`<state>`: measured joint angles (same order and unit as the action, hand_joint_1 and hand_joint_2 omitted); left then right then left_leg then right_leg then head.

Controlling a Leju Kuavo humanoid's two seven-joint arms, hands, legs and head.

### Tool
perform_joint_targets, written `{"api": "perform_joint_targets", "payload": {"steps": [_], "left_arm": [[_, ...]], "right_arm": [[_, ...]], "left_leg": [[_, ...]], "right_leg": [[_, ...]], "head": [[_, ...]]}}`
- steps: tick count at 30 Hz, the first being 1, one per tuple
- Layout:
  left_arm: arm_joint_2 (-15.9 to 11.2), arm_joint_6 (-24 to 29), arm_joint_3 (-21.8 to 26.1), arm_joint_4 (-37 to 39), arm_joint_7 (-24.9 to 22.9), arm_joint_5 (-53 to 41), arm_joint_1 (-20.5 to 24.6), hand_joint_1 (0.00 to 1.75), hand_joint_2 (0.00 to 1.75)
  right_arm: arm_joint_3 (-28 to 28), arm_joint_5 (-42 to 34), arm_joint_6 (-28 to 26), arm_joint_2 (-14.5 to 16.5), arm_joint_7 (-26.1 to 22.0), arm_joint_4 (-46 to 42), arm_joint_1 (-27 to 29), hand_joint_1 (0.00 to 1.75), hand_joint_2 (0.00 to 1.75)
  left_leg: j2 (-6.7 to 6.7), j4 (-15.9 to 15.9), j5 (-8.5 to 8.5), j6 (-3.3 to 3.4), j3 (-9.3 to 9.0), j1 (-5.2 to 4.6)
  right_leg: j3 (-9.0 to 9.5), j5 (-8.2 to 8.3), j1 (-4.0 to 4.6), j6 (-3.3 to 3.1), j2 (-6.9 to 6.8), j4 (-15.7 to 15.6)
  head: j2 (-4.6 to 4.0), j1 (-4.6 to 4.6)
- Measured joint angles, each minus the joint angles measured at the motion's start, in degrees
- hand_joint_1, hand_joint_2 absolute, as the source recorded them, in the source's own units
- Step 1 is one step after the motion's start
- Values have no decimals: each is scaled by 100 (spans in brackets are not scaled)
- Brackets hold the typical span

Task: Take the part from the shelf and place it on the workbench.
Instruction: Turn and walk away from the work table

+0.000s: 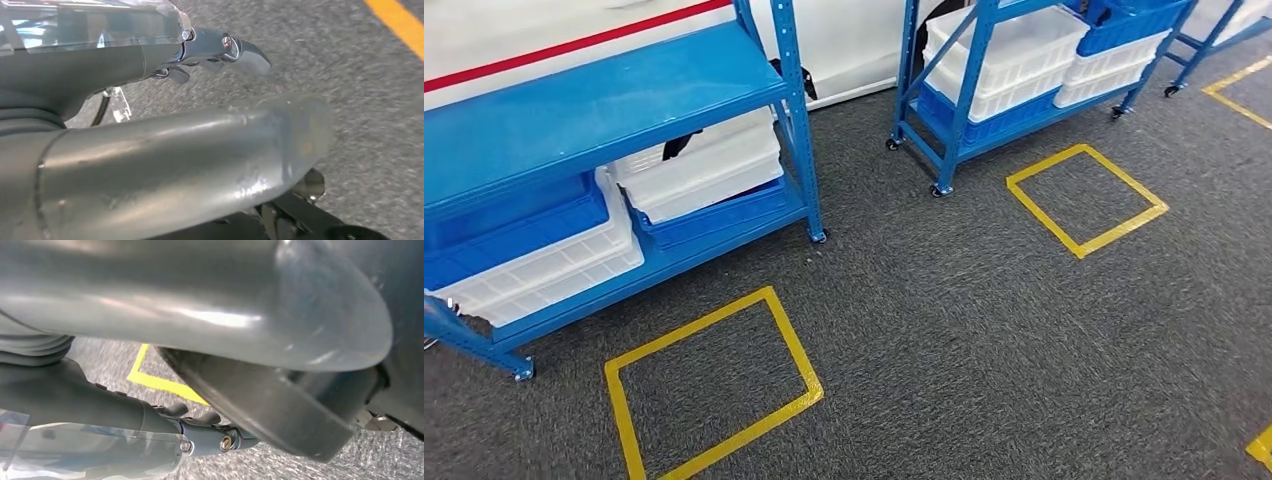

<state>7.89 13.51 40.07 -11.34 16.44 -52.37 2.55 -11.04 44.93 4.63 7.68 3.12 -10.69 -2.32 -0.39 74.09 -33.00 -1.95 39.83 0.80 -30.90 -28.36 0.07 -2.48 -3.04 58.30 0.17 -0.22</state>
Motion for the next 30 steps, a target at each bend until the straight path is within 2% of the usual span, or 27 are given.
{"api": "perform_joint_targets", "payload": {"steps": [1, 2, 4, 5, 6, 8, 9, 10, 12, 13, 14, 15, 16, 17, 19, 20, 21, 23, 24, 25, 27, 28, 29, 30], "left_arm": [[0, 1, 1, 0, -15, -6, -9, 0, 0], [-1, 1, 1, 0, -25, -13, -15, 0, 0], [-8, 4, 2, 0, -33, -28, -4, 0, 0], [-12, 6, 2, 0, -34, -36, 4, 0, 0], [-15, 8, 2, 0, -35, -39, 7, 0, 0], [-17, 9, 3, 0, -40, -41, -12, 0, 0], [-17, 9, 3, 0, -45, -41, -22, 0, 0], [-18, 10, 4, 0, -51, -42, -25, 0, 0], [-15, 10, 4, 0, -61, -46, -6, 0, 0], [-13, 10, 4, 0, -63, -48, 5, 0, 0], [-10, 9, 4, 0, -64, -50, 12, 0, 0], [-7, 9, 4, 0, -65, -50, 9, 0, 0], [-4, 8, 5, 0, -65, -50, 4, 0, 0], [-3, 7, 5, 0, -66, -50, 0, 0, 0], [1, 4, 5, 0, -66, -54, 8, 0, 0], [2, 2, 5, 0, -66, -56, 20, 0, 0], [2, -2, 4, 0, -66, -58, 27, 0, 0], [2, -11, 5, 0, -66, -59, 19, 0, 0], [2, -14, 4, 0, -66, -59, 9, 0, 0], [2, -16, 4, 0, -66, -59, 4, 0, 0], [4, -20, 4, 0, -66, -59, 17, 0, 0], [7, -26, 4, 0, -66, -59, 26, 0, 0], [9, -32, 4, 0, -66, -59, 31, 0, 0], [12, -39, 4, 0, -66, -60, 29, 0, 0]], "right_arm": [[0, 6, 1, 1, -3, 0, -2, 0, 0], [0, 13, 2, 4, -7, 0, -6, 0, 0], [0, 21, 4, 16, -11, 0, -10, 0, 0], [0, 25, 5, 22, -12, 0, -12, 0, 0], [0, 27, 7, 26, -12, 0, -14, 0, 0], [0, 31, 8, 29, -10, -1, -28, 0, 0], [0, 35, 11, 29, -10, -2, -31, 0, 0], [0, 39, 17, 28, -10, -3, -36, 0, 0], [0, 48, 32, 26, -12, -4, -35, 0, 0], [-1, 50, 40, 23, -12, -3, -36, 0, 0], [-1, 51, 47, 21, -11, -3, -33, 0, 0], [-1, 51, 54, 17, -10, -2, -32, 0, 0], [-1, 52, 58, 15, -10, -2, -32, 0, 0], [-1, 53, 60, 13, -10, -2, -34, 0, 0], [-2, 54, 62, 7, -10, -2, -37, 0, 0], [-2, 54, 62, 5, -10, -2, -36, 0, 0], [-3, 54, 64, 3, -10, -2, -36, 0, 0], [-2, 54, 69, 4, -11, -2, -40, 0, 0], [-2, 53, 70, 6, -12, -2, -43, 0, 0], [-3, 53, 70, 9, -12, -2, -43, 0, 0], [-3, 53, 72, 12, -13, -2, -28, 0, 0], [-3, 53, 73, 13, -13, -2, -16, 0, 0], [-2, 53, 75, 13, -13, -2, -6, 0, 0], [-3, 53, 78, 13, -13, -2, 0, 0, 0]], "left_leg": [[22, -218, 145, 19, -131, -5], [89, -605, 341, 53, -351, -18], [324, -1338, 579, 149, -740, -80], [403, -1534, 620, 190, -831, -110], [421, -1598, 612, 219, -847, -135], [305, -1645, 658, 259, -849, -118], [247, -1679, 688, 284, -865, -95], [192, -1713, 720, 309, -877, -69], [72, -1740, 760, 342, -866, -44], [4, -1737, 767, 347, -850, -44], [-72, -1732, 771, 348, -840, -42], [-151, -1723, 772, 343, -837, -39], [-231, -1708, 768, 333, -839, -32], [-310, -1686, 759, 317, -842, -23], [-459, -1618, 733, 264, -813, -13], [-522, -1588, 729, 227, -782, -13], [-581, -1572, 732, 190, -748, -10], [-687, -1571, 749, 113, -694, 8], [-640, -1537, 722, 84, -670, 11], [-518, -1409, 635, 58, -609, 7], [-179, -833, 298, 25, -355, -4], [-80, -443, 106, 12, -174, -2], [-36, -124, -18, 3, -30, 1], [-14, 33, -43, 2, 34, 3]], "right_leg": [[7, -7, 12, -2, -72, 4], [21, -17, 23, 0, -139, 6], [50, -40, 47, 25, -259, 9], [61, -49, 52, 47, -314, 10], [70, -55, 54, 71, -367, 7], [94, -67, 50, 124, -426, 4], [86, -109, 44, 158, -328, 47], [31, -208, 34, 191, -168, 178], [-261, -556, -1, 248, 183, 785], [-456, -722, -15, 265, 250, 1167], [-608, -800, -26, 282, 270, 1457], [-679, -761, -35, 295, 274, 1565], [-638, -603, -46, 305, 284, 1443], [-498, -368, -63, 314, 322, 1119], [-186, -44, -108, 324, 573, 407], [-100, 17, -120, 320, 677, 192], [-75, 5, -118, 308, 741, 116], [-81, 18, -103, 253, 641, 95], [-74, 27, -103, 217, 577, 80], [-68, 34, -107, 175, 502, 64], [-62, 29, -96, 115, 337, 46], [-63, 21, -81, 95, 244, 46], [-63, 16, -67, 87, 153, 47], [-62, 10, -55, 82, 66, 48]], "head": [[0, -1], [0, -1], [0, 3], [0, 4], [0, 6], [0, 3], [0, 8], [0, 14], [0, 27], [0, 28], [0, 28], [0, 28], [0, 27], [-1, 27], [-1, 25], [-1, 24], [0, 22], [0, 21], [0, 16], [0, -3], [0, -40], [0, -52], [0, -51], [0, -51]]}}
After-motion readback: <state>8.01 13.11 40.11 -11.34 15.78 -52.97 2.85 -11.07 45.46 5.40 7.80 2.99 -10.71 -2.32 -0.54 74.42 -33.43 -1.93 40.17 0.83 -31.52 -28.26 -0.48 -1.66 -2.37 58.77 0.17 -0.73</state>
